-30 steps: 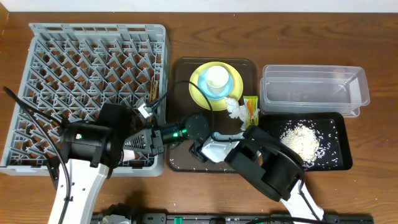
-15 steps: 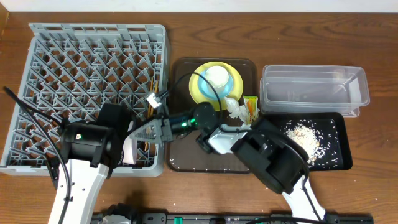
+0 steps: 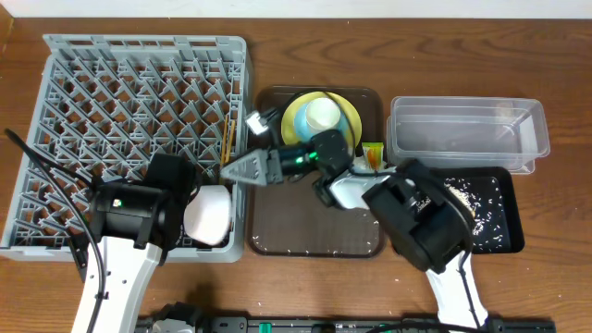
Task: Sort waste into correct bins and load items into the dishwasher
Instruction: 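Lower the white bowl into the dish rack beside the left gripper and release, then move the right gripper to the white tissue beside the yellow plate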
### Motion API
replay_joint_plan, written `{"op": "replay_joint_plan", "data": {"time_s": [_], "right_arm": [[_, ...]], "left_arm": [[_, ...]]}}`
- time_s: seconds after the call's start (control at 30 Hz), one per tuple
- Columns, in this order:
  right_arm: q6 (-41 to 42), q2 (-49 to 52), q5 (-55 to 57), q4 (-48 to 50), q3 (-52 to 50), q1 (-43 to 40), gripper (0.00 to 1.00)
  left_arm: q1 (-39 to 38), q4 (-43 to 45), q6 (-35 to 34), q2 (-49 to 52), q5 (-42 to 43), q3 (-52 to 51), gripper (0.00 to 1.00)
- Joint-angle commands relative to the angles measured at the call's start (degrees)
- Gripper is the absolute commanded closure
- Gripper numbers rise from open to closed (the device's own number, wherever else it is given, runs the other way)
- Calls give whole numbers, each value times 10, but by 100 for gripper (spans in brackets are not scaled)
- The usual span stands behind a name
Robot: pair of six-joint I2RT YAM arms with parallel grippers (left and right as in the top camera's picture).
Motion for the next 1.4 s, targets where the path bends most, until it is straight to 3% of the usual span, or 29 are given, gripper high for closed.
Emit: {"op": "replay_joint_plan", "data": {"time_s": [0.0,0.33,0.47,0.67,0.97,1.2,1.37], "right_arm": [[32,0,-29,2,4,-34,55],[81,-52,-98,-9,4,-134,58],[65,-109,-122,-95,4,-186,57],[-51,-206,-130,-296,4,-255,54],[-214,-264,-68,-529,4,-286,53],[-454,-327,116,-810,4,-270,54],[-665,-397,359,-1000,4,-206,53]], "left_arm": [[2,-42,-5,-2,0,1,6],[2,-42,-5,-2,0,1,7],[2,-42,-5,-2,0,1,7],[2,-42,-5,-2,0,1,7],[2,-42,-5,-2,0,1,6],[2,-42,-5,-2,0,1,6],[2,-42,-5,-2,0,1,6]]}}
